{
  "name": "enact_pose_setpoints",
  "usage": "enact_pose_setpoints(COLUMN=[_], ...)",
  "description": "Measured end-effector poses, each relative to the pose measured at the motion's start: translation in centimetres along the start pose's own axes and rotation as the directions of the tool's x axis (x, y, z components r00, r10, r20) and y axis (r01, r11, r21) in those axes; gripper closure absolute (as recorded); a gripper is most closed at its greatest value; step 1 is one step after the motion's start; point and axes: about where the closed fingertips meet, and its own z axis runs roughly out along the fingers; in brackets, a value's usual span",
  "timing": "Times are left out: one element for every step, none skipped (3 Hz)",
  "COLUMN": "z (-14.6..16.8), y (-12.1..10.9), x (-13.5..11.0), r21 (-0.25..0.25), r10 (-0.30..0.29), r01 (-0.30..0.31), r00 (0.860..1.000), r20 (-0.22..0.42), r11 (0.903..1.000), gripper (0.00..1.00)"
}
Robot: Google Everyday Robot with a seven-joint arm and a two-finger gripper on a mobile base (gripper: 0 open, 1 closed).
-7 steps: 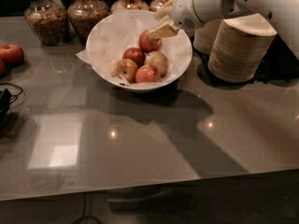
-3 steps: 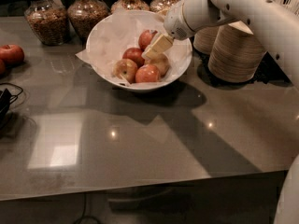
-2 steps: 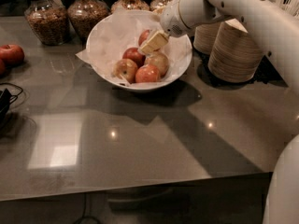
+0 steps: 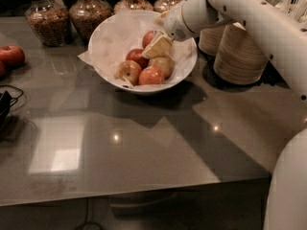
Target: Pick apple from white bowl
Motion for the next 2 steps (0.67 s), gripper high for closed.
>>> enact_pose_setpoints(z=[-0.55, -0.67], y=[1.04, 0.92], x=[1.91, 1.33], r21=[-0.002, -0.002], r10=[0.044, 0.044], r01=[-0.044, -0.044], r00=[0.999, 0.999], r20=[-0.029, -0.029], r11=[0.999, 0.999], gripper=[0.29, 0.29])
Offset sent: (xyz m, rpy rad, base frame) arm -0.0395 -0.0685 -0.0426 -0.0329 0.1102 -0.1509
